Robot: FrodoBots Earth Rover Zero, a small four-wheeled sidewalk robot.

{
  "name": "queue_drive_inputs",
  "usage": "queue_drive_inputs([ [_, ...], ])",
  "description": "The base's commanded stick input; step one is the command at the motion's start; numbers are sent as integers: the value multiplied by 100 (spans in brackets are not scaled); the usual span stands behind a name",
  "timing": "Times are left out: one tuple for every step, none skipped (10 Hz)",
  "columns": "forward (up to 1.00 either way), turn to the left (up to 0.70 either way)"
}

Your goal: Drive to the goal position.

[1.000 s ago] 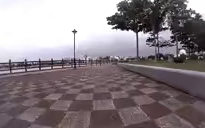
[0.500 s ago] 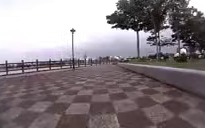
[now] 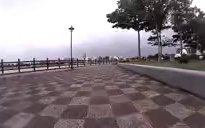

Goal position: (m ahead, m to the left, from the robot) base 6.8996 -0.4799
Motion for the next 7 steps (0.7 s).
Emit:
queue_drive_inputs([
  [100, 0],
  [100, 0],
  [100, 0],
  [100, 10],
  [100, 35],
  [100, 39],
  [100, 20],
])
